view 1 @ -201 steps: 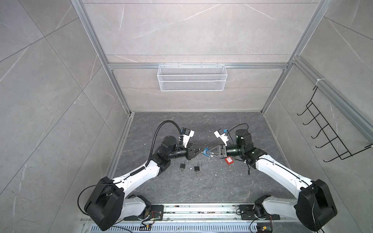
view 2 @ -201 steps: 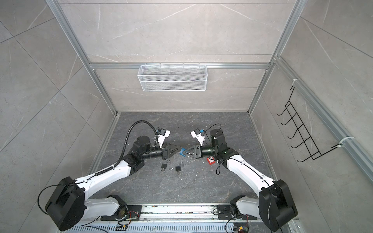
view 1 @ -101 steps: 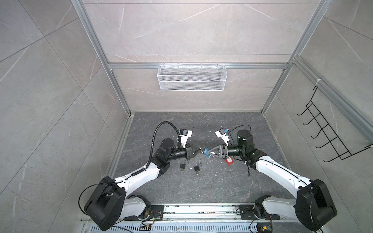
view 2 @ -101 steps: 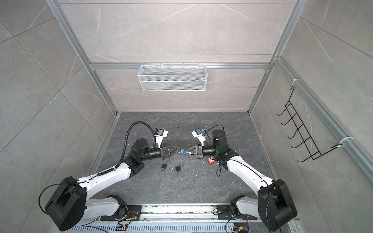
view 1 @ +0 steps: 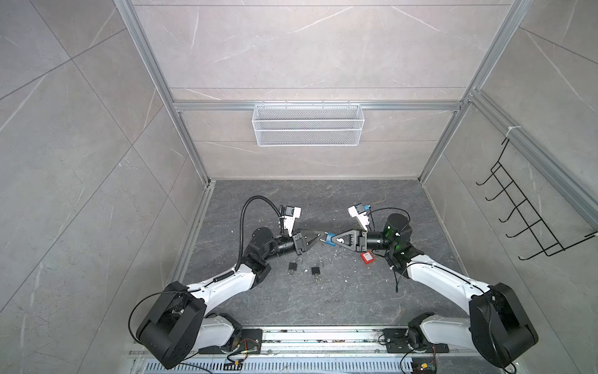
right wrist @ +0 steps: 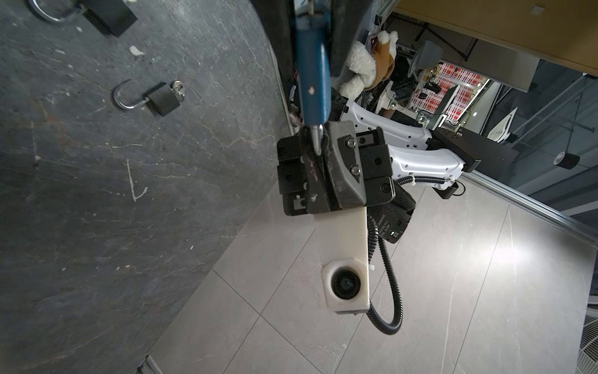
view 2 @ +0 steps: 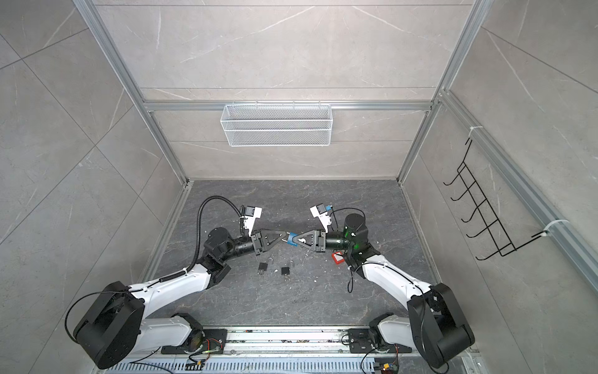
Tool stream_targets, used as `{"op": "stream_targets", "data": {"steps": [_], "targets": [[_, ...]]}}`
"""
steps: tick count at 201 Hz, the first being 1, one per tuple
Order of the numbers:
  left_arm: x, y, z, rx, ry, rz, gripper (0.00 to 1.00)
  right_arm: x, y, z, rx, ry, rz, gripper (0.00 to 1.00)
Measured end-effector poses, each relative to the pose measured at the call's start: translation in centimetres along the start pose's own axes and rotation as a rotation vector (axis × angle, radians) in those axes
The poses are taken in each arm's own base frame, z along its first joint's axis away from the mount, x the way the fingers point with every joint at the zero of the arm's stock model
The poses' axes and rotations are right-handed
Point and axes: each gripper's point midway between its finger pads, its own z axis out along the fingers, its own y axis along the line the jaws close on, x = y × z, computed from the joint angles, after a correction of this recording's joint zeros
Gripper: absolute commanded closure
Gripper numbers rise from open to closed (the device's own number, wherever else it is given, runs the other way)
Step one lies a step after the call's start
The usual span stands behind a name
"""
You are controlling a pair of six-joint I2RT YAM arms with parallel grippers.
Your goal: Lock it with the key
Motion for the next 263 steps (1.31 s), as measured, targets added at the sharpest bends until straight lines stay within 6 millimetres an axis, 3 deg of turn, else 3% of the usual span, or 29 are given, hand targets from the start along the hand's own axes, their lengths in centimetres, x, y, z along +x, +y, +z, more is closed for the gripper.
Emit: {"op": "stream_targets", "data": {"steps": [7,16,24,45,141,230,263], "targets": [[0.0,0.0,0.0,0.001,0.000,0.000,1.00,-0.1,0.0,0.0,-0.002,-0.004,0.000,1.00],[0.0,0.0,0.0,0.001,0.001,0.000,0.74,-0.1,0.0,0.0,-0.002,-0.005,0.002,1.00],[0.0,0.0,0.0,0.001,0.003,0.004,0.61,0.0,-0.1,0.0,0.000,-0.003,0.005,1.00],[0.7,-0.2,0.1,0.016,0.034,0.015,0.53,0.0,-1.0,-0.2,0.039,0.000,0.038,1.00],[2.4,1.2,0.6,0.015,0.112,-0.008,0.63,0.7,-2.0,-0.3,0.084,0.049,0.079,1.00],[3.4,0.9,1.5,0.052,0.170,-0.031,0.71,0.7,-1.7,-0.2,0.071,0.063,0.074,1.00],[3.5,0.9,1.6,0.052,0.174,-0.039,0.82,0.8,-1.4,-0.2,0.061,0.070,0.060,1.00]]}}
